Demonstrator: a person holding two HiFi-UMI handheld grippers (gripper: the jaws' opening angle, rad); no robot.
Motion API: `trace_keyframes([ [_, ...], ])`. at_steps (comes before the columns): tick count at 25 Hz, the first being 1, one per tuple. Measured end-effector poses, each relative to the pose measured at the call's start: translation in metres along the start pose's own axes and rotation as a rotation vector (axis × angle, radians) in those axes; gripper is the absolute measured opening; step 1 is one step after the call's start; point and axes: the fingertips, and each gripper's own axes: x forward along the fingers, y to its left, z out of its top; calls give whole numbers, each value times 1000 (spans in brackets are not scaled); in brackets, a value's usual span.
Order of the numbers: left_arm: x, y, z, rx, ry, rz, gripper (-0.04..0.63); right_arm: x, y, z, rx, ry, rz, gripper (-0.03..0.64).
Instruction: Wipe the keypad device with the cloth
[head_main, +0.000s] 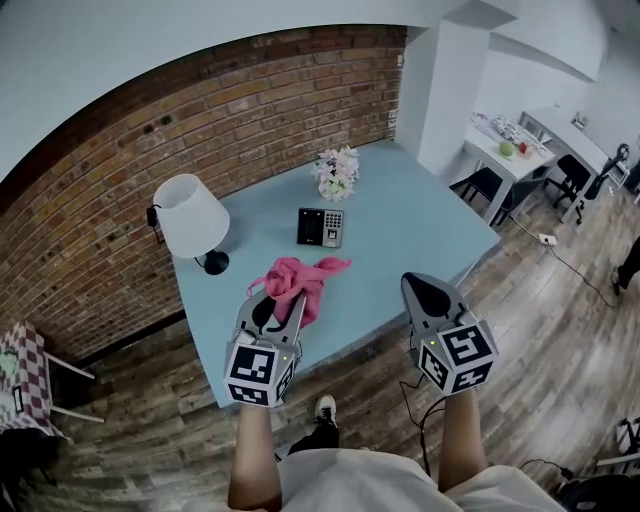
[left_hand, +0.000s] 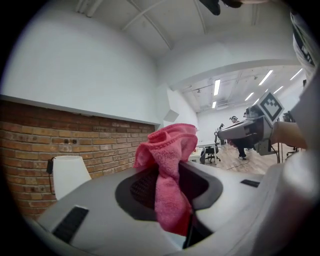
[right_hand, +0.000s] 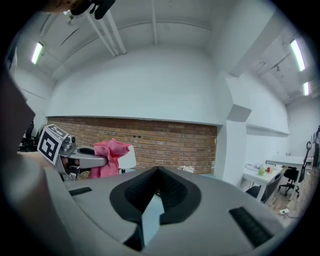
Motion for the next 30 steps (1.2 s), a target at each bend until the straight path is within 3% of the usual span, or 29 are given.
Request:
trace_keyframes([
  [10,-59,-29,28,46,-43,8,149,-45,39,6,-39,-8,40,18],
  [30,-108,-34,23,30,-44,34,149,-70,72,5,-52,-15,63,18],
])
